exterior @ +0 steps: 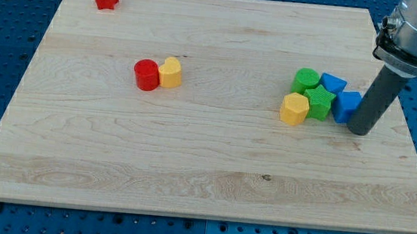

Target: Push the green circle above the green star

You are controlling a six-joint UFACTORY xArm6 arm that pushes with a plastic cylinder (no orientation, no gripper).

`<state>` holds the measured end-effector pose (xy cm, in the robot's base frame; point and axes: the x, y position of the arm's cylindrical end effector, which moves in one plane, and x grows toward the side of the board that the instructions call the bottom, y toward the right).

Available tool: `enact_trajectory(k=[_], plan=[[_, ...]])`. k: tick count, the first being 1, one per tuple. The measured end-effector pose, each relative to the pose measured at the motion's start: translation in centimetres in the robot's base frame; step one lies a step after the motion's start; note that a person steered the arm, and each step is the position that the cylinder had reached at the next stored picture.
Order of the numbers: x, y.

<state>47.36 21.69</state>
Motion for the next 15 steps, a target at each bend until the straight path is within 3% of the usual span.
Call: enact_trajectory(k=[1, 2, 3, 4, 5, 6, 8, 10, 11, 12, 13, 15], plan=[[-3.5, -2.6], [-3.1, -8.6], [-1.5, -10.6], [0.0, -7.9], [3.4, -9.1], [3.9, -10.8], [0.5, -4.6], [-11.0, -4.7], [-10.4, -4.9], [-7.3, -5.6], [-6.7, -9.8], [-7.4, -12.4]])
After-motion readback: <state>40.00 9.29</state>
